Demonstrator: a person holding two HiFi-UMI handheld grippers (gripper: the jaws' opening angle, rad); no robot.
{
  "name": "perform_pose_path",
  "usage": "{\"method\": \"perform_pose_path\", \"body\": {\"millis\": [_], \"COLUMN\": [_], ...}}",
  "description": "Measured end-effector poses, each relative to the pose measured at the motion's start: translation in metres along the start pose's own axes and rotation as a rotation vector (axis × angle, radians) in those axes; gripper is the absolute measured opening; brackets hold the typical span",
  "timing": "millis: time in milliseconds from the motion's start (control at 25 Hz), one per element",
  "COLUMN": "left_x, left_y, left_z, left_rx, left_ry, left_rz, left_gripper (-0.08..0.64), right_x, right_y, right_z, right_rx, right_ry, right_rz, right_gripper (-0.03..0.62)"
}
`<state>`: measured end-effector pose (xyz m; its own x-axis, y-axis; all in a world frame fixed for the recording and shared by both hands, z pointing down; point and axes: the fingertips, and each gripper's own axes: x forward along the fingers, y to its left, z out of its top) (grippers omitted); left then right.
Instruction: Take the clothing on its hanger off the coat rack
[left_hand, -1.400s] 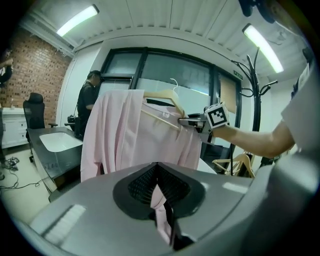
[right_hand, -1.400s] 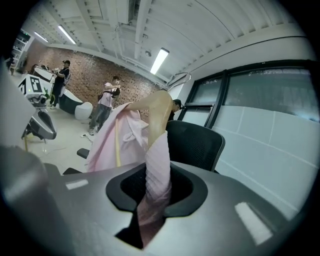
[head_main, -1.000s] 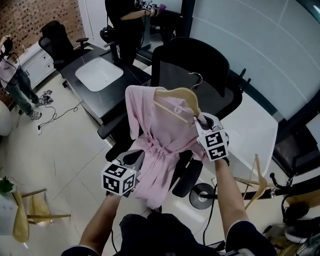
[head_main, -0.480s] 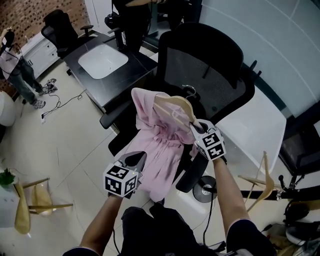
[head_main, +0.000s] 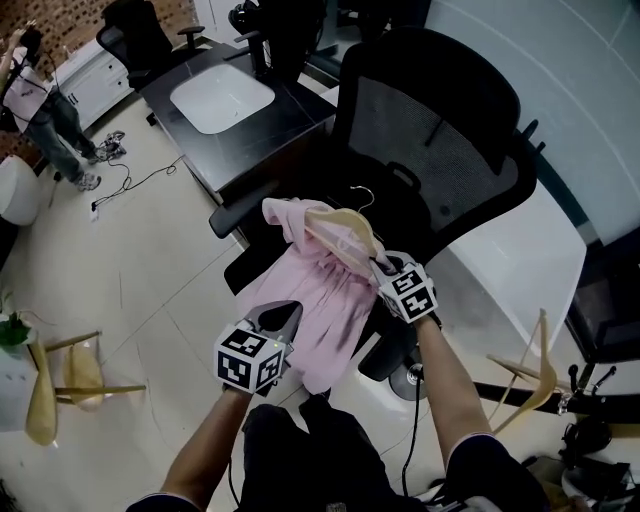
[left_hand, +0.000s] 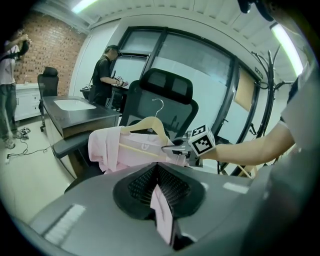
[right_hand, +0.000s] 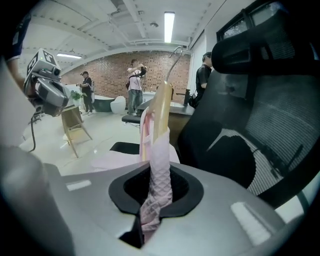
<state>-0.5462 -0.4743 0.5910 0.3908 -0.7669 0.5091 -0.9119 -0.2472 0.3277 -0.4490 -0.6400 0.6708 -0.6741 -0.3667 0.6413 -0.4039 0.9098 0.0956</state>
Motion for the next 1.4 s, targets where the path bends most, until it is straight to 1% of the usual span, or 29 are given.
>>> {"method": "perform_pose_path", "body": {"millis": [120,200,240,360,520,600,720,800,880,920,1040,1080,1200,1400], "left_x": [-0.001,-0.001,-0.001,-0.002,-0.004,-0.004,-0.009,-0.012,-0.014,-0.016,-0.024,-0.028,-0.037,-0.055], "left_y": [0.003,0.006,0.007,0.011,0.01,0.012,0.018,0.02,0.017,0.015,0.011,0.01,0.006,-0.001], "left_z": [-0.009,-0.012,-0.012,-0.011,-0.008,-0.002,0.008,0.019,0.032,0.04,0.063,0.07,0.09,0.108], "left_rx": [-0.02,-0.029,-0.031,-0.031,-0.019,-0.005,0.015,0.037,0.063,0.078,0.124,0.14,0.187,0.219], "left_ry": [0.013,0.017,0.017,0.019,0.011,-0.001,-0.014,-0.024,-0.036,-0.045,-0.078,-0.087,-0.113,-0.145], "left_rz": [0.006,0.01,0.013,0.021,0.013,0.005,-0.011,-0.031,-0.058,-0.073,-0.109,-0.122,-0.164,-0.211], "left_gripper": [0.012,0.012,0.012,0.012,0.012,0.012,0.012,0.012,0.012,0.012,0.012,0.012,0.012,0.012], "right_x": [0.021,0.033,0.039,0.046,0.039,0.034,0.018,0.004,-0.015,-0.025,-0.057,-0.068,-0.101,-0.144], "right_y": [0.013,0.015,0.013,0.004,0.006,0.005,0.01,0.011,0.011,0.011,0.015,0.018,0.029,0.059], "right_z": [-0.019,-0.027,-0.03,-0.031,-0.032,-0.026,-0.008,0.01,0.029,0.038,0.069,0.081,0.118,0.172], "right_rx": [0.012,0.016,0.028,0.097,0.096,0.101,0.114,0.136,0.16,0.168,0.199,0.212,0.223,0.187], "right_ry": [0.052,0.076,0.082,0.075,0.082,0.073,0.037,-0.001,-0.046,-0.071,-0.157,-0.192,-0.281,-0.394], "right_rz": [0.031,0.032,0.024,-0.014,-0.032,-0.045,-0.073,-0.108,-0.152,-0.176,-0.238,-0.253,-0.297,-0.332], "right_gripper": [0.026,0.031,0.042,0.122,0.149,0.15,0.149,0.142,0.122,0.105,0.013,0.003,0.002,0.002]}}
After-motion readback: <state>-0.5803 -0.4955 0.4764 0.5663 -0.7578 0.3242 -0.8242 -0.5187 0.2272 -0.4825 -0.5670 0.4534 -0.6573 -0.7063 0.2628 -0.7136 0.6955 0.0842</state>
